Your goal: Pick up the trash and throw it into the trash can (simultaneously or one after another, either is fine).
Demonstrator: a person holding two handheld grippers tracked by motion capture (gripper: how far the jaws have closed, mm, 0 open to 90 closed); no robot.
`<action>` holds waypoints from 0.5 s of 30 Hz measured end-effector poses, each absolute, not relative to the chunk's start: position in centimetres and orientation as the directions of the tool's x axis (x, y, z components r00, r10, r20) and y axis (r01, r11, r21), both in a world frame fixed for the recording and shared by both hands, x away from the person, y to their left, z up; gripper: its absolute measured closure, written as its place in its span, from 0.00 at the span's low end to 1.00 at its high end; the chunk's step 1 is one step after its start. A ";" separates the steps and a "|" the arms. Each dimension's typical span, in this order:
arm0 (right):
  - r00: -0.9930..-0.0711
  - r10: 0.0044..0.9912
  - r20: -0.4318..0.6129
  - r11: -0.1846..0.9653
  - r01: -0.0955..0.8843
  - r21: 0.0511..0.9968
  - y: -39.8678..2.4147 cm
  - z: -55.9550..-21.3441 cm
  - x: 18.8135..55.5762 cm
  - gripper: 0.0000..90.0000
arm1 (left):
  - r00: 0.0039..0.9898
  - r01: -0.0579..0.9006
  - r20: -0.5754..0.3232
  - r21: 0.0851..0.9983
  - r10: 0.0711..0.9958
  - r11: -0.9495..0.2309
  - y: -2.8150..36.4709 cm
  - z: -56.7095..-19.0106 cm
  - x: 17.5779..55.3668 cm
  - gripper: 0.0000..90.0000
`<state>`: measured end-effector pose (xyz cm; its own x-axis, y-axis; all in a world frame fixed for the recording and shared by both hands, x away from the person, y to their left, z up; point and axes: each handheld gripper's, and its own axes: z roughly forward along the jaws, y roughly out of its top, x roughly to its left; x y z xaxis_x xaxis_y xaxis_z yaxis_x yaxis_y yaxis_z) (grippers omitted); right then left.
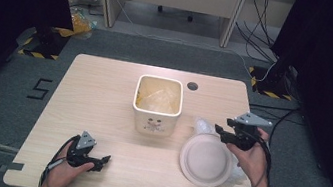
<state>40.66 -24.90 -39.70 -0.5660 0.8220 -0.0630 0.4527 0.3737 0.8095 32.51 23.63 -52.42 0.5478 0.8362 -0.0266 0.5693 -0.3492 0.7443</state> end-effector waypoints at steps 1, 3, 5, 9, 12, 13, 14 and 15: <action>-0.558 0.828 -0.052 0.362 0.461 0.810 -25.4 -40.1 40.3 0.53 | 0.547 0.570 -0.026 0.743 0.837 -0.350 23.6 -52.4 32.5 0.13; -0.550 0.834 -0.039 0.347 0.468 0.813 -26.2 -40.8 39.8 0.53 | 0.547 0.572 -0.026 0.742 0.837 -0.351 23.6 -52.4 32.5 0.13; -0.541 0.841 -0.017 0.323 0.476 0.818 -26.9 -41.6 39.2 0.53 | 0.549 0.573 -0.026 0.739 0.835 -0.354 23.5 -52.4 32.4 0.11; -0.529 0.849 0.007 0.295 0.483 0.825 -27.6 -42.4 38.5 0.52 | 0.550 0.574 -0.024 0.736 0.835 -0.357 23.4 -52.4 32.4 0.10; -0.520 0.854 0.015 0.278 0.482 0.831 -27.9 -42.7 38.1 0.52 | 0.549 0.575 -0.024 0.737 0.836 -0.356 23.4 -52.4 32.4 0.10; -0.519 0.855 0.018 0.277 0.486 0.829 -27.9 -42.9 38.0 0.52 | 0.547 0.575 -0.024 0.738 0.837 -0.354 23.4 -52.4 32.4 0.10; -0.528 0.849 0.009 0.298 0.493 0.818 -27.9 -43.0 37.9 0.51 | 0.547 0.575 -0.024 0.738 0.837 -0.354 23.4 -52.4 32.4 0.10; -0.529 0.848 0.008 0.299 0.492 0.818 -28.0 -43.1 37.8 0.51 | 0.547 0.576 -0.024 0.737 0.837 -0.355 23.4 -52.4 32.4 0.10</action>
<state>37.79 -28.02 -43.06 -0.5292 0.8485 0.0080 0.4915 0.2988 0.8180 32.37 23.36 -52.40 0.5471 0.8367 -0.0243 0.5756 -0.3551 0.7366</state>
